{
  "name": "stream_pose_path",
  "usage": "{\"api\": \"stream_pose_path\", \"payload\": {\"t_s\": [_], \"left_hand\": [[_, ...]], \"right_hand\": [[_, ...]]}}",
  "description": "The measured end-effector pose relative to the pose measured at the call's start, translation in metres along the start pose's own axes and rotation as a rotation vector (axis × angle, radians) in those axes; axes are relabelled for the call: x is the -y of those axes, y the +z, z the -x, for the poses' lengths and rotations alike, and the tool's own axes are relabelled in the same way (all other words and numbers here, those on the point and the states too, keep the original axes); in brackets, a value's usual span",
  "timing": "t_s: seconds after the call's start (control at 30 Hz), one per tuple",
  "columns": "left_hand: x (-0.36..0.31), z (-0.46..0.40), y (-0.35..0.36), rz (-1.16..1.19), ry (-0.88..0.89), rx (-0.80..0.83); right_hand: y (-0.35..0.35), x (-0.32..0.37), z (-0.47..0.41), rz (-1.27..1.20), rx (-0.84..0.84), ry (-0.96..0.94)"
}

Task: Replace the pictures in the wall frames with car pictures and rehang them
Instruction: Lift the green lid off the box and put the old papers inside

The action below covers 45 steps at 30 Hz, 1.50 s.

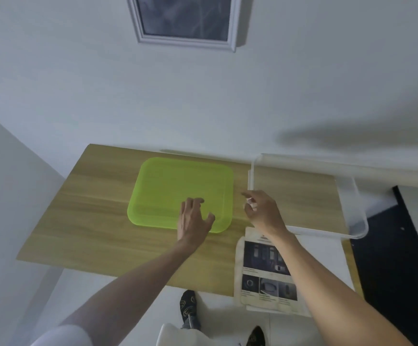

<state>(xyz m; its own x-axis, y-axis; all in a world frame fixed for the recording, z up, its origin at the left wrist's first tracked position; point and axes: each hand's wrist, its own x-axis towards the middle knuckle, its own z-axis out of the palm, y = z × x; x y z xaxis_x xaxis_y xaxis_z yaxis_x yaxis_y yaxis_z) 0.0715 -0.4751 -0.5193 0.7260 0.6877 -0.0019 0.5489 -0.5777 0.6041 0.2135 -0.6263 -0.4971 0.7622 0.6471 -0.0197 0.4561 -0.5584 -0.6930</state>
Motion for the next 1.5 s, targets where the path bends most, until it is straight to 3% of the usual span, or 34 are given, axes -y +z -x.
{"api": "stream_pose_path", "payload": {"t_s": [0.17,0.3,0.4,0.57,0.77,1.0,1.23,1.5], "left_hand": [[-0.052,0.059,0.052,-0.031,-0.228,0.239],[-0.067,0.088,0.080,-0.086,-0.411,0.347],[-0.077,0.106,0.094,-0.107,-0.449,0.339],[-0.091,0.121,0.109,-0.104,-0.509,0.320],[-0.099,0.129,0.121,-0.106,-0.592,0.276],[-0.096,0.127,0.123,0.014,-0.648,0.260],[-0.098,0.131,0.109,0.202,-0.563,0.261],[-0.080,0.136,0.089,0.596,-0.653,0.351]], "right_hand": [[-0.057,-0.047,0.051,-0.028,0.021,-0.035],[-0.084,-0.097,0.100,0.021,-0.018,0.101],[-0.099,-0.139,0.136,0.220,-0.018,0.234],[-0.109,-0.178,0.170,0.396,0.116,0.662],[-0.096,-0.189,0.177,0.446,0.167,0.634],[-0.098,-0.187,0.175,0.339,0.133,0.704],[-0.105,-0.188,0.173,0.115,0.114,0.792],[-0.115,-0.205,0.183,-0.361,0.075,0.832]]}}
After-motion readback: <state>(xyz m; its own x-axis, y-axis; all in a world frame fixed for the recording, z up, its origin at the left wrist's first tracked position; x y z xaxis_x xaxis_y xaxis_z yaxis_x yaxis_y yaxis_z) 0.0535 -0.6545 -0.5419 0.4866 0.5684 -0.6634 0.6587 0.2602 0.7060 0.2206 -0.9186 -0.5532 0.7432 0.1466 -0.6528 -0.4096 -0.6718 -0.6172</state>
